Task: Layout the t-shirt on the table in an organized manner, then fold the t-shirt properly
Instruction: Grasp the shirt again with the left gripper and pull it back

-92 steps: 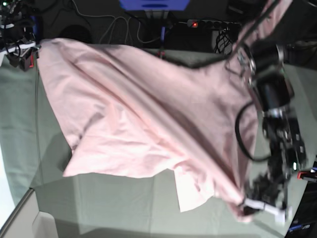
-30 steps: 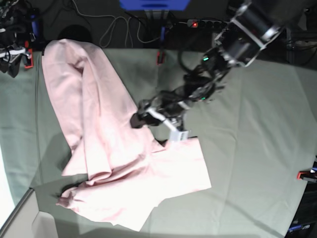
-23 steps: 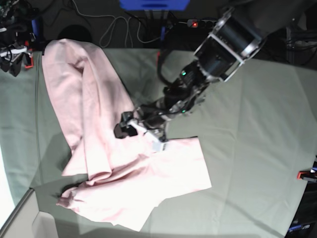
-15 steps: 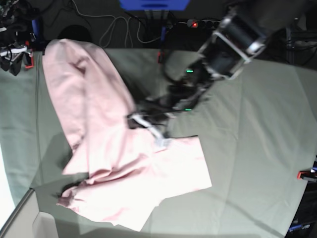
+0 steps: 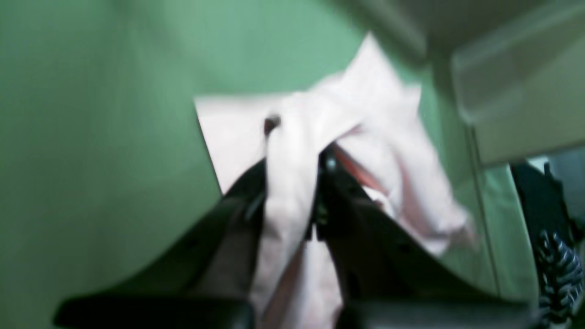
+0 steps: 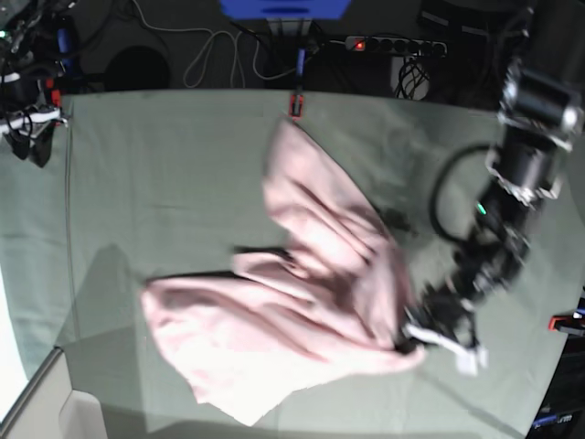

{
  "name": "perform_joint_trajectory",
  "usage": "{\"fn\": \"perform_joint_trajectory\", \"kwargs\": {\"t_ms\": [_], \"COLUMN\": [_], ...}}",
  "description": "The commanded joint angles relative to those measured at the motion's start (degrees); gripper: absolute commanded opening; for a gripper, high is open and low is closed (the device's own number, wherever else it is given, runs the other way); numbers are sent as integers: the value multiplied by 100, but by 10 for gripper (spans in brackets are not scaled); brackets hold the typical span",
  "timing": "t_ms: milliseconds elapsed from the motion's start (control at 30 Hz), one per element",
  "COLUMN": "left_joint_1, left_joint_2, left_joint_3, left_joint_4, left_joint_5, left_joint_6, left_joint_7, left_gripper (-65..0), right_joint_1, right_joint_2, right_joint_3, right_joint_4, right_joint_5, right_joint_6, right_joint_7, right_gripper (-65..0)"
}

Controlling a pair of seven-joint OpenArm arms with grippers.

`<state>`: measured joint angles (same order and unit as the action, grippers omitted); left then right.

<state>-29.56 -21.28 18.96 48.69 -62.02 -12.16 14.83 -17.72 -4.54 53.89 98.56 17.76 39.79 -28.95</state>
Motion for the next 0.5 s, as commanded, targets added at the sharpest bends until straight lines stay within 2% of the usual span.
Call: {"fn": "perform_joint_trajectory", "kwargs": {"t_ms": [0,100,167,233,367,467], "left_joint_1": [-257,-679,-890,-995,-995,-952], "left_joint_2": [-118,-136,-145,-136,-136,-162], "left_joint_3": [-37,-19,-19,-28,-37,-72], "left_joint_4": [-64,-601,-1022,-1339,-1392,-1295], "left_joint_5": [-71,-71,-71,-71,-88,-141], "left_joint_6": [-54,-54,-54,-54,-89,-89], "left_joint_7": [-142,-142,-142,-142,-142,-142], "left_gripper": [-640,-599,-516,-403,-239,-188], "right_joint_1": [9,9,9,18,18,114], "right_joint_2": [54,54,54,54,97,133], "right_joint_3": [-57,-250,-321,-321,-356,-365], "right_joint_4": [100,100,100,100,100,91], "right_joint_5": [83,83,83,83,83,83], "right_joint_6": [21,21,21,21,21,21], "right_joint_7": [130,130,139,139,139,130], "right_gripper": [-398,-398,-398,-398,-397,-398]}}
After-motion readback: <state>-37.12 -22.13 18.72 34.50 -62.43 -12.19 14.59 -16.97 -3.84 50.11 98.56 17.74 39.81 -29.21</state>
